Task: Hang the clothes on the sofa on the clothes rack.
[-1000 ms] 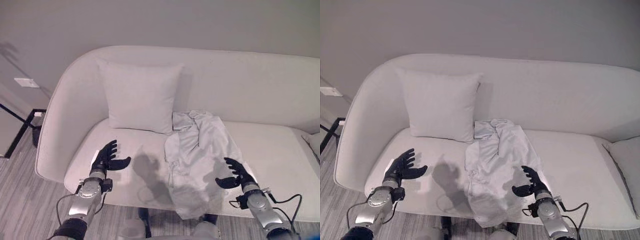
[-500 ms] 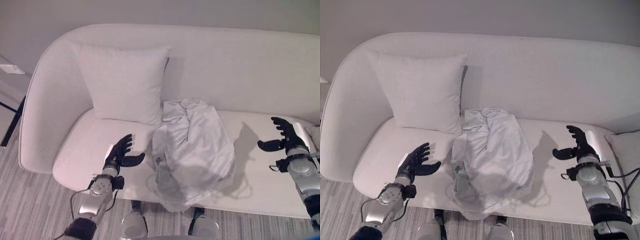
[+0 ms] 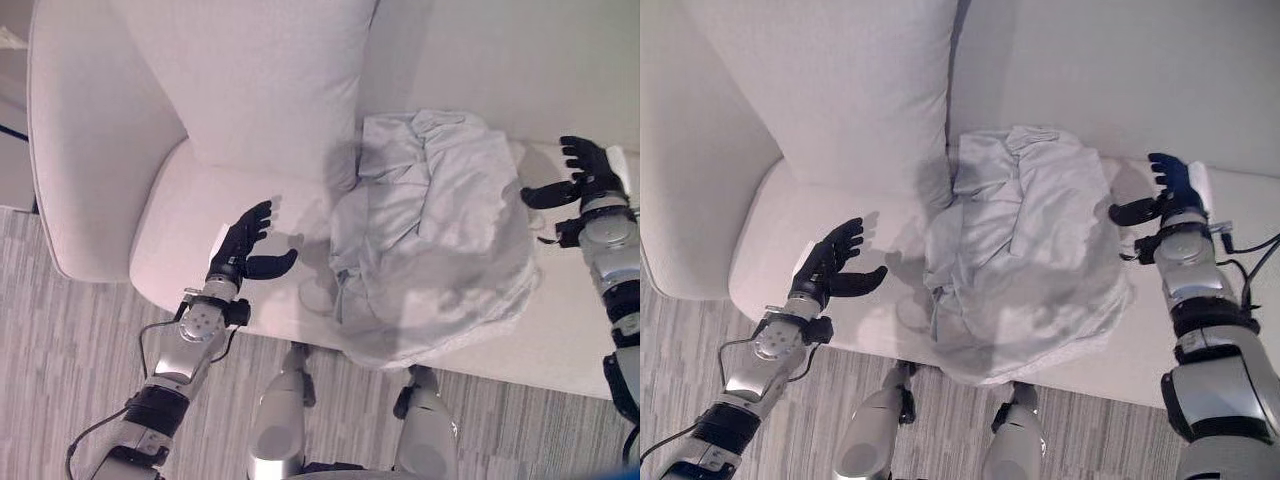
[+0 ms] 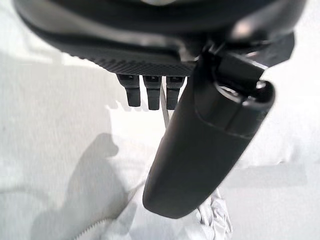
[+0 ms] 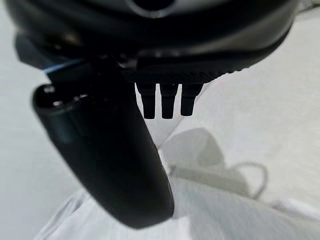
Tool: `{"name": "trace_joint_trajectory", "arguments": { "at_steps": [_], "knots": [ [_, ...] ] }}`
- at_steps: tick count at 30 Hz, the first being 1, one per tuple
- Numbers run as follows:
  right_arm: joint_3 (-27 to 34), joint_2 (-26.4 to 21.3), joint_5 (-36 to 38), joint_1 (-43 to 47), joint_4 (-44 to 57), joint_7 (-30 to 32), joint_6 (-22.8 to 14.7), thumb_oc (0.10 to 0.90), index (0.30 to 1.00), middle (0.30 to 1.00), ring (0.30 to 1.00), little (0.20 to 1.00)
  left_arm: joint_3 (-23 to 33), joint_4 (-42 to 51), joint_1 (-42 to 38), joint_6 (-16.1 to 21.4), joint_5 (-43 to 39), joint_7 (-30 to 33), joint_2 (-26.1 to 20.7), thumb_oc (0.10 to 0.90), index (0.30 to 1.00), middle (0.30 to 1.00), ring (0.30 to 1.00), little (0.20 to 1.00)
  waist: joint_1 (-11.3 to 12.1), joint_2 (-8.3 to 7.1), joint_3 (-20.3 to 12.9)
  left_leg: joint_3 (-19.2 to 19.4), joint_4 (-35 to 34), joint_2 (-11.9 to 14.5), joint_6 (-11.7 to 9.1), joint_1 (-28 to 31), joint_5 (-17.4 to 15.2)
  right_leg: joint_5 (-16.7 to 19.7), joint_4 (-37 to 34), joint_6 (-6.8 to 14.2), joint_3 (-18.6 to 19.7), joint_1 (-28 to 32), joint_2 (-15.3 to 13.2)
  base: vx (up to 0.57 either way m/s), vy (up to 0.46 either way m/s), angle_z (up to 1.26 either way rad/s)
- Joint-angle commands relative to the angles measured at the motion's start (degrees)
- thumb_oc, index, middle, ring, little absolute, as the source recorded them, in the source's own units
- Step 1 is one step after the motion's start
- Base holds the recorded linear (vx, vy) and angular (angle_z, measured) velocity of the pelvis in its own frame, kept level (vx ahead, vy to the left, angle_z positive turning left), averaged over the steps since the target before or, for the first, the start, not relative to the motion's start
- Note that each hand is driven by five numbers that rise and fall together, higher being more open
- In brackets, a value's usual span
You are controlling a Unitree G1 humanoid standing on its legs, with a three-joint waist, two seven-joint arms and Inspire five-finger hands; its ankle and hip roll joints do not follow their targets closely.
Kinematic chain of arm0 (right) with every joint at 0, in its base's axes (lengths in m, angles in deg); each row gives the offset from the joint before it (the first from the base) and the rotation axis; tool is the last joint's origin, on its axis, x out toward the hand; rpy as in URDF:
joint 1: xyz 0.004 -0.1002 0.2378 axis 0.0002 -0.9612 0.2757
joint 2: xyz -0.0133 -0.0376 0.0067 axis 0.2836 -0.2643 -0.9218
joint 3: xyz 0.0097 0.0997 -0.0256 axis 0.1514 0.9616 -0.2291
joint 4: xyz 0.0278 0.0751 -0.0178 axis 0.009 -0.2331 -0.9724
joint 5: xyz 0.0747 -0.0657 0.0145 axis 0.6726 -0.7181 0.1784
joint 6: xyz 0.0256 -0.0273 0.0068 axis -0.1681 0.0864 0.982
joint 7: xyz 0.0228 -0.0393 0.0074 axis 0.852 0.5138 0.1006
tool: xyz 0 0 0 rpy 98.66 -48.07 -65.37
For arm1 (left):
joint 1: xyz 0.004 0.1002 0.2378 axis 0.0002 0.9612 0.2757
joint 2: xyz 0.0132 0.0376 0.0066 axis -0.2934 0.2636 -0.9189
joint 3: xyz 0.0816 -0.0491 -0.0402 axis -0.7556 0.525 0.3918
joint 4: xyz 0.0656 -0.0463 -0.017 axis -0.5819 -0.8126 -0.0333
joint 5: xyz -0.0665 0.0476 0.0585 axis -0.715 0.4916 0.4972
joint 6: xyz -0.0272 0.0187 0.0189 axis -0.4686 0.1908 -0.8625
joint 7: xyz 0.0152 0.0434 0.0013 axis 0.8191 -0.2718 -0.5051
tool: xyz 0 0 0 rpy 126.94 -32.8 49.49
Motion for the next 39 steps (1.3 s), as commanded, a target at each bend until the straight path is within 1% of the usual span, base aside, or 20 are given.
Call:
{"name": "trace_joint_trajectory", "arguments": {
  "at_steps": [1, 2, 6, 10, 15, 18, 27, 29, 32, 35, 37, 39],
  "knots": [
    [-5.2, -8.4, -1.0, 12.6, -2.1, 3.6, -3.3, 0.800, 0.900, 0.900, 0.900, 0.900, 0.5, 8.6, -1.1, 5.9, -0.4, 0.9, -3.0, 0.800, 0.900, 0.900, 0.900, 0.900, 1.5, -1.98, -1.7, -1.8, 0.7, 1.7, -3.9, -1.6, -3.5, 1.8, 0.3, 2.5, 1.4, -3.6, -2.5, 0.09, 0.057, 0.16],
    [-5.8, -8.9, -1.2, 13.8, -3.5, 4.0, -3.4, 0.800, 0.900, 0.900, 0.900, 0.900, 0.3, 9.3, -1.2, 6.0, 0.0, 1.0, -2.7, 0.800, 0.900, 0.900, 0.900, 0.900, 2.2, -1.61, -1.6, -2.6, 0.4, 1.7, -4.4, -1.7, -4.5, 0.7, 0.3, 3.1, 1.3, -3.5, -2.4, 0.01, 0.020, 0.14],
    [-6.6, -9.5, -0.7, 15.4, -5.2, 3.9, -3.8, 0.800, 0.900, 0.900, 0.900, 0.900, -0.2, 9.8, -1.9, 6.1, 0.8, 1.4, -2.1, 0.800, 0.900, 0.900, 0.900, 0.900, 2.8, -1.27, -1.2, -3.2, 0.6, 1.1, -4.5, -2.8, -4.4, 0.8, 0.3, 3.3, 0.8, -3.8, -2.8, 0.03, 0.029, 0.08],
    [-6.0, -8.9, 0.9, 15.4, -5.0, 4.1, -4.2, 0.800, 0.900, 0.900, 0.900, 0.900, -1.1, 10.0, -2.5, 6.0, 1.2, 1.8, -1.2, 0.800, 0.900, 0.900, 0.900, 0.900, 3.5, -1.08, -0.9, -4.0, 0.7, 0.6, -4.4, -3.4, -4.6, 0.9, 0.3, 3.4, 0.5, -3.9, -3.3, 0.02, 0.026, 0.10],
    [-6.8, -8.1, 0.4, 15.2, -6.3, 3.4, -4.0, 0.800, 0.900, 0.900, 0.900, 0.900, -1.7, 10.3, -2.6, 5.8, 1.4, 2.2, -1.0, 0.800, 0.900, 0.900, 0.900, 0.900, 4.3, -1.05, -0.2, -4.8, 1.0, 0.1, -4.3, -4.2, -4.8, 0.9, 0.3, 3.6, -0.2, -3.7, -3.7, 0.01, 0.020, 0.09],
    [-7.9, -7.6, -0.6, 16.0, -9.4, 2.7, -3.5, 0.800, 0.900, 0.900, 0.900, 0.900, -1.9, 11.3, -3.1, 5.8, 1.4, 2.6, -0.8, 0.800, 0.900, 0.900, 0.900, 0.900, 5.1, -0.98, 0.8, -5.4, 1.3, 0.1, -4.4, -5.3, -4.8, 1.1, 0.3, 3.6, -0.8, -4.1, -3.9, -0.01, 0.005, 0.15],
    [-9.4, -6.9, -1.8, 16.7, -15.0, 0.5, -2.5, 0.800, 0.900, 0.900, 0.900, 0.900, -2.2, 14.4, -4.7, 5.8, 2.2, 3.2, -0.6, 0.800, 0.900, 0.900, 0.900, 0.900, 6.2, -0.59, 3.5, -6.8, 2.6, -0.2, -4.5, -8.7, -4.9, 1.4, 0.3, 3.6, -2.0, -5.6, -4.4, -0.01, 0.007, 0.09],
    [-9.1, -6.2, -1.5, 16.0, -15.7, -0.2, -2.3, 0.400, 0.300, 0.300, 0.300, 0.300, -2.2, 14.7, -5.3, 5.7, 2.4, 3.2, -0.3, 0.800, 0.900, 0.900, 0.900, 0.900, 6.2, -0.36, 4.0, -7.0, 3.1, -0.3, -4.5, -9.5, -5.0, 1.4, 0.3, 3.6, -2.0, -5.9, -4.5, -0.01, 0.007, 0.06],
    [-7.4, -3.9, -0.5, 13.7, -14.5, 0.3, -2.5, 0.400, 0.300, 0.300, 0.300, 0.300, -1.6, 15.3, -6.0, 5.6, 2.7, 3.6, -0.2, 0.800, 0.900, 0.900, 0.900, 0.900, 6.1, -0.32, 4.5, -7.0, 3.7, -0.5, -4.3, -10.0, -5.4, 1.4, 0.3, 3.6, -2.0, -6.1, -4.5, 0.01, 0.003, 0.03],
    [-6.4, -2.7, 0.0, 11.9, -12.5, 1.4, -2.8, 0.400, 0.300, 0.300, 0.300, 0.300, -1.1, 15.5, -6.3, 5.5, 3.0, 4.0, -0.2, 0.800, 0.900, 0.900, 0.900, 0.900, 5.9, -0.46, 4.5, -6.7, 3.6, -0.5, -4.3, -9.7, -5.5, 1.4, 0.3, 3.6, -1.8, -6.1, -4.5, 0.00, 0.004, 0.01],
    [-4.6, -1.3, 0.6, 8.9, -8.5, 2.9, -3.0, 0.400, 0.300, 0.300, 0.300, 0.300, -0.7, 15.5, -6.7, 5.2, 3.3, 4.4, -0.2, 0.800, 0.900, 0.900, 0.900, 0.900, 5.4, -0.70, 4.4, -6.5, 3.2, -0.5, -4.2, -9.0, -5.6, 1.4, 0.3, 3.6, -1.5, -5.9, -4.5, 0.00, 0.000, 0.00],
    [-2.3, 0.1, -0.1, 4.0, -1.1, 5.4, -3.1, 0.400, 0.300, 0.300, 0.300, 0.300, -0.3, 15.0, -7.0, 4.8, 4.0, 4.9, -0.1, 0.800, 0.900, 0.900, 0.900, 0.900, 4.5, -0.90, 4.4, -6.1, 2.4, -0.6, -4.1, -7.7, -5.7, 1.4, 0.3, 3.6, -0.9, -5.6, -4.3, 0.00, 0.000, 0.00]
  ]
}}
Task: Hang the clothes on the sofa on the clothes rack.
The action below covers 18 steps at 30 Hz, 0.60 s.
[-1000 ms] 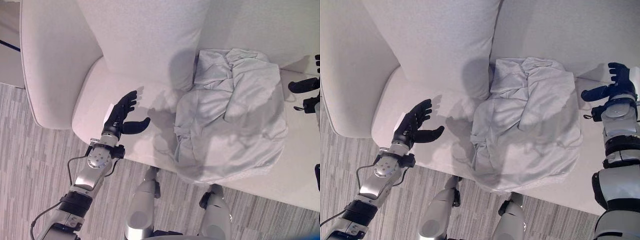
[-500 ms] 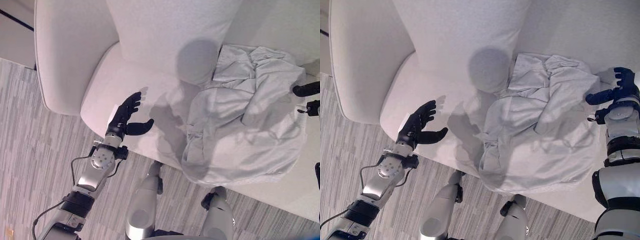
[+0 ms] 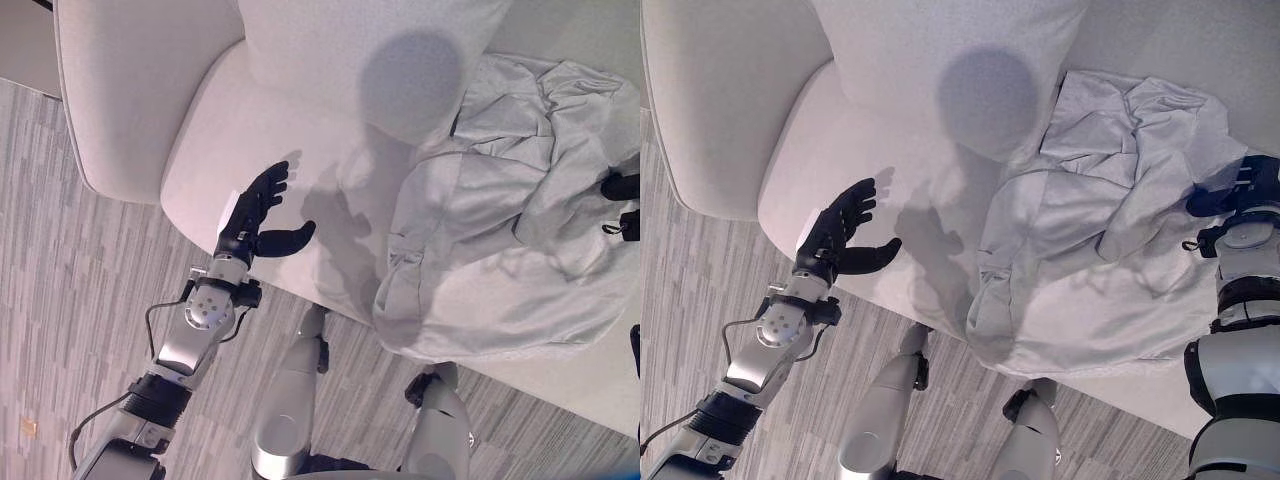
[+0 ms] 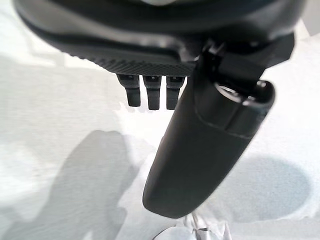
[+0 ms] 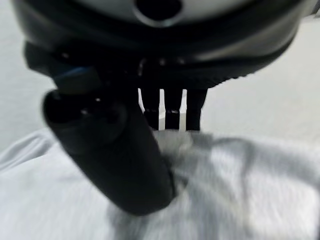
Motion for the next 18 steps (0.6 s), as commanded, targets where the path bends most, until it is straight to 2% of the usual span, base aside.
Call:
{"name": "trace_joint_trajectory", "arguments": {
  "at_steps": [1, 2, 5, 9, 10, 11, 12, 13, 14, 18],
  "knots": [
    [-0.1, 1.7, -1.4, -1.6, 10.9, 5.4, -1.8, 0.400, 0.300, 0.300, 0.300, 0.300, 2.0, 7.5, -3.3, 4.3, 4.1, 2.2, 0.5, 0.800, 0.900, 0.900, 0.900, 0.900, -0.4, -1.55, 2.0, 0.1, 1.5, 1.8, -5.4, 3.1, -7.1, 0.8, 0.3, 2.7, 4.3, -0.2, -2.3, -0.04, 0.016, -0.01],
    [1.5, 2.7, -1.9, -4.4, 15.2, 6.7, -1.9, 0.400, 0.300, 0.300, 0.300, 0.300, 2.2, 7.0, -4.2, 4.1, 5.1, 2.8, 0.7, 0.800, 0.900, 0.900, 0.900, 0.900, -1.3, -1.73, 2.1, 0.6, 1.4, 1.4, -4.9, 3.1, -6.1, 1.8, 0.3, 2.7, 4.2, -0.6, -2.6, -0.04, 0.005, -0.04],
    [5.9, 5.6, -5.5, -12.8, 25.6, 9.2, -2.0, 0.400, 0.300, 0.300, 0.300, 0.300, 1.4, 4.5, -6.7, 3.8, 6.1, 3.6, 1.8, 0.800, 0.900, 0.900, 0.900, 0.900, -3.2, -2.36, 1.5, 1.1, 0.5, 1.7, -4.7, 5.1, -6.3, 1.6, 0.3, 2.6, 4.9, 0.2, -2.5, 0.01, -0.028, -0.09],
    [11.0, 11.5, -7.5, -23.9, 35.8, 9.6, -2.4, 0.400, 0.300, 0.300, 0.300, 0.300, -0.6, 1.7, -9.7, 2.8, 7.6, 4.4, 2.5, 0.800, 0.900, 0.900, 0.900, 0.900, -6.2, -3.31, 1.1, 1.8, 0.1, 2.3, -4.6, 8.1, -6.8, 1.1, 0.3, 2.3, 6.3, 1.7, -2.0, 0.03, -0.056, -0.15],
    [11.8, 12.9, -7.9, -26.0, 37.2, 9.2, -2.8, 0.400, 0.300, 0.300, 0.300, 0.300, -0.7, 1.2, -10.3, 2.6, 7.9, 4.1, 2.4, 0.800, 0.900, 0.900, 0.900, 0.900, -7.1, -3.48, 0.9, 2.1, 0.1, 2.7, -4.6, 8.7, -6.9, 0.9, 0.3, 2.2, 6.7, 1.9, -1.8, 0.02, -0.030, -0.13],
    [12.1, 13.0, -7.9, -26.3, 37.4, 9.2, -2.7, 0.400, 0.300, 0.300, 0.300, 0.300, -0.8, 1.1, -10.3, 2.7, 7.9, 4.1, 2.4, 0.800, 0.900, 0.900, 0.900, 0.900, -6.9, -3.53, 0.9, 2.1, 0.1, 2.7, -4.6, 8.8, -7.0, 0.9, 0.3, 2.2, 6.7, 1.9, -1.8, 0.03, -0.067, -0.14],
    [13.8, 15.0, -8.8, -31.4, 40.6, 8.5, -2.8, 0.400, 0.300, 0.300, 0.300, 0.300, -0.6, 0.2, -10.9, 2.0, 8.7, 4.3, 2.1, 0.800, 0.900, 0.900, 0.900, 0.900, -8.6, -3.89, 0.7, 2.7, 0.0, 3.1, -4.7, 9.8, -7.1, 0.7, 0.3, 2.1, 7.2, 2.4, -1.5, 0.01, -0.036, -0.16],
    [14.1, 15.1, -8.8, -31.7, 40.8, 8.5, -2.7, 0.400, 0.300, 0.300, 0.300, 0.300, -0.7, 0.2, -10.9, 2.0, 8.7, 4.3, 2.0, 0.800, 0.900, 0.900, 0.900, 0.900, -8.5, -4.03, 0.5, 2.7, -0.1, 2.9, -4.6, 9.6, -6.8, 0.9, 0.3, 2.1, 7.2, 2.1, -1.7, 0.04, -0.097, -0.18],
    [16.0, 17.3, -9.5, -37.5, 43.8, 7.5, -2.8, 0.400, 0.300, 0.300, 0.300, 0.300, -0.6, -1.1, -11.4, 1.3, 9.6, 4.1, 1.6, 0.800, 0.900, 0.900, 0.900, 0.900, -10.1, -4.15, 0.3, 3.2, -0.3, 3.6, -4.8, 10.9, -7.1, 0.4, 0.3, 2.0, 7.6, 2.9, -1.2, 0.03, -0.090, -0.17],
    [18.8, 19.9, -9.9, -44.8, 46.5, 6.6, -2.8, 0.400, 0.300, 0.300, 0.300, 0.300, -1.0, -2.4, -12.0, 0.5, 10.7, 3.7, 1.2, 0.800, 0.900, 0.900, 0.900, 0.900, -12.2, -4.55, -0.3, 4.1, -0.5, 4.5, -5.0, 12.1, -7.3, 0.1, 0.3, 1.9, 8.3, 3.3, -0.6, 0.01, -0.071, -0.14]
  ]
}}
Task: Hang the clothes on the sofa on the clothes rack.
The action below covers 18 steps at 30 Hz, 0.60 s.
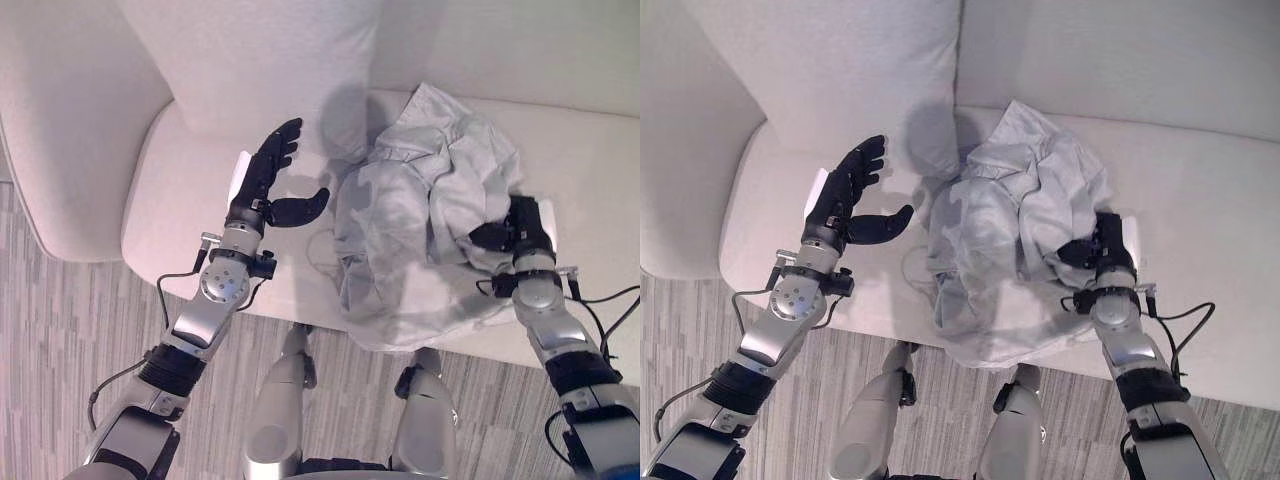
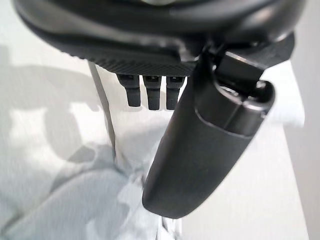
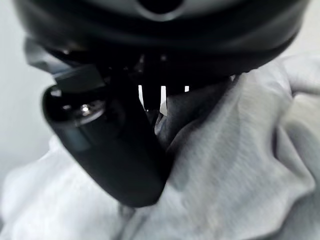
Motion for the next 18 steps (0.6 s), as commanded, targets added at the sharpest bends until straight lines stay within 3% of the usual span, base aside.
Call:
{"name": "trace_joint_trajectory", "arguments": {
  "at_steps": [1, 10, 18],
  "knots": [
    [3.7, 0.6, -2.9, -5.5, 3.4, 0.3, -2.4, 0.400, 0.300, 0.300, 0.300, 0.300, 1.6, -0.2, -3.3, 2.5, 4.1, 0.6, -1.0, 0.800, 0.900, 0.900, 0.900, 0.900, -1.5, -2.94, -1.4, -0.6, 0.1, 3.6, -4.9, 4.0, -7.1, 0.2, 0.2, 1.8, 3.0, -0.8, -1.2, 0.02, -0.097, -0.16],
    [11.1, 2.5, -3.3, -15.9, 2.4, 2.2, -1.7, 0.400, 0.300, 0.300, 0.300, 0.300, 1.2, -2.0, -5.8, 1.3, 5.7, 0.1, -3.0, 0.800, 0.900, 0.900, 0.900, 0.900, -6.4, -3.16, -1.1, 2.9, 0.1, 5.4, -5.4, 6.1, -7.4, 0.0, 0.2, 1.6, 6.3, -2.2, 0.6, -0.01, -0.052, -0.22],
    [14.1, 1.5, -2.6, -17.2, 2.8, 3.5, -2.3, 0.400, 0.300, 0.300, 0.300, 0.300, -1.1, -4.7, -8.2, 0.7, 7.5, -1.3, -3.7, 0.800, 0.900, 0.900, 0.900, 0.900, -7.9, -3.34, -0.5, 4.8, 0.1, 6.6, -5.7, 6.6, -7.0, 0.4, 0.2, 1.5, 8.3, -4.1, 2.1, -0.02, -0.040, -0.16]
  ]
}}
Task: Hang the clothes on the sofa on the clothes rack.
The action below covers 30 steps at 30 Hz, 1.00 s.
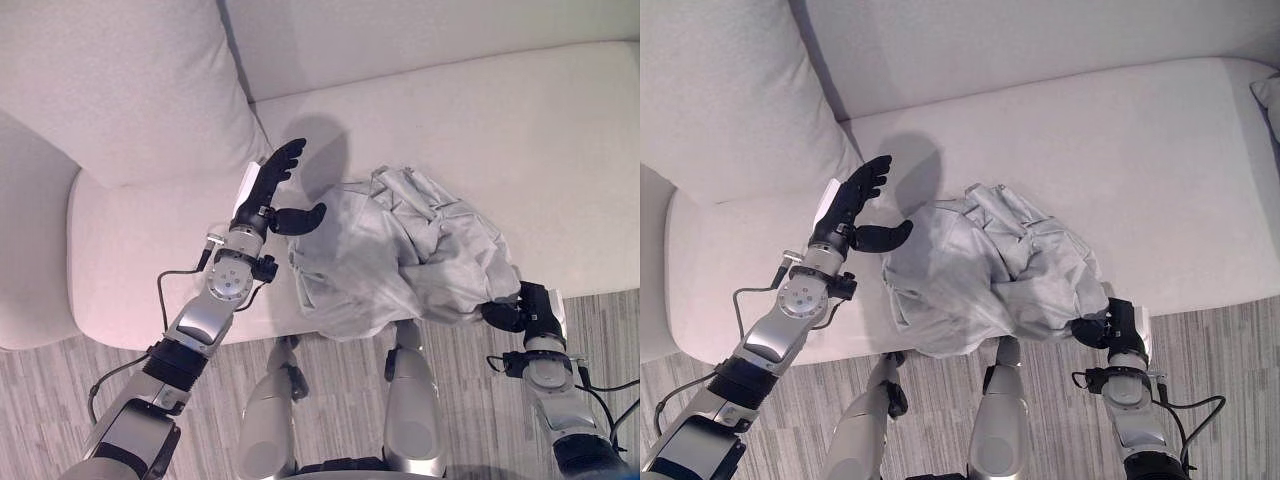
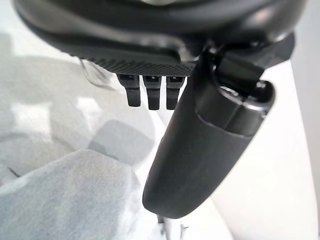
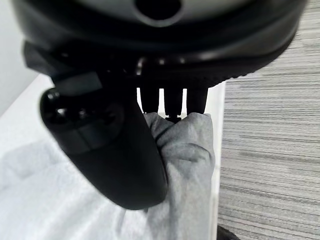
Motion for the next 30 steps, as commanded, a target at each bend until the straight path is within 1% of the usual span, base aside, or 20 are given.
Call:
{"name": "trace_joint_trajectory", "arguments": {
  "at_steps": [1, 2, 4, 5, 6, 8, 10, 18, 21, 24, 25, 26, 28, 29, 30],
  "knots": [
    [6.3, -2.6, -0.6, -2.3, 2.4, 4.0, -2.6, 0.400, 0.300, 0.300, 0.300, 0.300, 1.0, -0.7, -5.7, 3.0, 3.1, 0.0, -3.1, 0.800, 0.900, 0.900, 0.900, 0.900, 1.1, -3.17, -0.5, -1.6, 0.1, 4.9, -4.9, 5.4, -5.9, -0.8, 0.2, 1.6, 0.8, 0.4, 0.2, -0.02, -0.034, -0.14],
    [6.4, -2.6, -0.5, -2.1, 2.3, 4.0, -2.7, 0.400, 0.300, 0.300, 0.300, 0.300, 0.9, -0.8, -5.8, 3.0, 3.1, -0.1, -3.3, 0.800, 0.900, 0.900, 0.900, 0.900, 1.1, -3.16, -0.5, -1.5, 0.1, 5.0, -4.9, 5.3, -5.8, -0.8, 0.2, 1.5, 0.9, 0.2, 0.2, -0.02, -0.018, -0.16],
    [6.7, -3.1, -0.4, -1.7, 2.2, 4.3, -3.0, 0.400, 0.300, 0.300, 0.300, 0.300, 0.1, -0.6, -6.3, 3.2, 5.9, -0.7, -4.8, 0.800, 0.900, 0.900, 0.900, 0.900, 1.1, -2.80, -0.2, -1.4, 0.1, 5.2, -5.0, 5.3, -5.7, -0.6, 0.2, 1.6, 1.0, -0.1, 0.3, -0.01, -0.022, -0.16],
    [7.5, -3.6, -0.2, -1.6, 2.9, 4.3, -3.3, 0.400, 0.300, 0.300, 0.300, 0.300, -0.5, -0.5, -5.9, 3.0, 9.4, -1.3, -7.1, 0.800, 0.900, 0.900, 0.900, 0.900, 1.2, -2.44, -0.2, -1.4, 0.1, 5.3, -5.2, 5.1, -5.6, -0.5, 0.2, 1.6, 1.0, -0.4, 0.2, -0.01, -0.014, -0.07],
    [7.5, -3.5, -0.2, -1.6, 2.9, 4.3, -3.3, 0.400, 0.300, 0.300, 0.300, 0.300, -0.5, -0.5, -5.9, 3.1, 9.4, -1.3, -7.1, 0.800, 0.900, 0.900, 0.900, 0.900, 1.2, -2.47, -0.2, -1.4, 0.1, 5.3, -5.2, 5.0, -5.6, -0.5, 0.2, 1.6, 1.0, -0.4, 0.2, 0.00, -0.015, -0.03],
    [8.1, -4.1, 0.1, -1.5, 3.4, 4.4, -3.9, 0.400, 0.300, 0.300, 0.300, 0.300, -1.8, -1.6, -4.4, 3.0, 15.4, -1.7, -9.8, 0.800, 0.900, 0.900, 0.900, 0.900, 1.5, -1.84, 0.1, -1.4, 0.1, 5.4, -5.3, 5.1, -5.7, -0.7, 0.2, 1.6, 0.9, -0.4, 0.3, -0.01, -0.003, -0.02],
    [8.3, -4.4, 0.3, -1.4, 4.0, 4.3, -4.4, 0.400, 0.300, 0.300, 0.300, 0.300, -2.7, -3.2, -4.0, 2.8, 18.8, -1.6, -10.8, 0.800, 0.900, 0.900, 0.900, 0.900, 1.6, -1.94, 0.4, -1.4, 0.1, 5.3, -5.4, 4.8, -5.3, -0.4, 0.2, 1.5, 0.9, -0.8, 0.2, -0.03, -0.007, -0.05],
    [9.1, -4.6, 1.6, -2.2, 7.1, 4.7, -5.7, 0.400, 0.300, 0.300, 0.300, 0.300, -4.3, -8.8, -3.5, 2.2, 23.8, -0.3, -8.4, 0.800, 0.900, 0.900, 0.900, 0.900, 1.3, -3.04, 1.8, -1.6, 0.1, 5.9, -5.8, 3.3, -4.7, -0.1, 0.2, 1.1, 0.7, -2.2, 0.7, -0.01, -0.004, 0.00],
    [9.5, -4.7, 1.9, -2.3, 7.1, 5.1, -5.7, 0.400, 0.300, 0.300, 0.300, 0.300, -4.3, -9.8, -3.8, 2.0, 24.2, 0.3, -7.2, 0.800, 0.900, 0.900, 0.900, 0.900, 1.3, -3.55, 2.4, -1.9, 0.2, 6.3, -5.9, 2.5, -4.3, 0.1, 0.2, 0.9, 0.6, -2.9, 1.1, -0.02, -0.046, 0.01],
    [9.0, -4.6, 1.9, -1.9, 7.1, 5.3, -5.6, 0.400, 0.300, 0.300, 0.300, 0.300, -4.2, -10.7, -4.5, 1.5, 22.9, 1.3, -4.9, 0.800, 0.900, 0.900, 0.900, 0.900, 1.3, -3.98, 2.7, -2.1, 0.2, 6.6, -6.0, 2.0, -4.1, 0.1, 0.3, 0.7, 0.4, -3.3, 1.2, -0.02, -0.045, 0.01],
    [8.4, -4.4, 1.8, -1.6, 7.0, 5.7, -5.5, 0.400, 0.300, 0.300, 0.300, 0.300, -4.3, -11.2, -5.1, 1.2, 21.8, 2.3, -2.9, 0.800, 0.900, 0.900, 0.900, 0.900, 1.2, -4.18, 2.8, -2.1, 0.3, 6.7, -6.1, 1.9, -4.4, -0.1, 0.4, 0.7, 0.4, -3.3, 1.4, 0.00, -0.040, 0.02],
    [8.4, -4.5, 1.8, -1.6, 7.0, 5.7, -5.5, 0.400, 0.300, 0.300, 0.300, 0.300, -4.3, -11.3, -5.2, 1.2, 21.8, 2.3, -2.9, 0.747, 0.820, 0.820, 0.820, 0.820, 1.2, -4.14, 2.8, -2.1, 0.3, 6.7, -6.1, 1.9, -4.4, -0.1, 0.4, 0.7, 0.4, -3.3, 1.5, 0.00, -0.036, 0.01],
    [6.8, -4.4, 1.7, -0.4, 7.1, 6.0, -5.4, 0.400, 0.300, 0.300, 0.300, 0.300, -5.5, -12.7, -7.4, 1.0, 20.6, 3.6, -0.2, 0.400, 0.300, 0.300, 0.300, 0.300, 1.0, -4.54, 2.9, -2.1, 0.4, 6.9, -6.2, 1.6, -4.3, -0.2, 0.5, 0.5, 0.6, -3.7, 1.6, -0.01, -0.036, 0.01],
    [6.8, -4.4, 1.7, -0.4, 7.1, 6.0, -5.4, 0.400, 0.300, 0.300, 0.300, 0.300, -5.5, -12.7, -7.4, 1.0, 20.5, 3.6, -0.2, 0.400, 0.300, 0.300, 0.300, 0.300, 1.0, -4.54, 2.9, -2.1, 0.4, 6.9, -6.2, 1.6, -4.3, -0.2, 0.5, 0.5, 0.6, -3.7, 1.6, -0.01, -0.045, 0.01],
    [6.0, -4.2, 1.9, -0.1, 7.3, 6.3, -5.4, 0.400, 0.300, 0.300, 0.300, 0.300, -6.2, -13.4, -8.7, 0.7, 20.2, 4.3, 0.8, 0.400, 0.300, 0.300, 0.300, 0.300, 0.8, -4.69, 2.9, -2.1, 0.4, 7.0, -6.2, 1.6, -4.3, -0.2, 0.5, 0.4, 0.7, -3.8, 1.8, 0.00, 0.000, 0.00]
  ]
}}
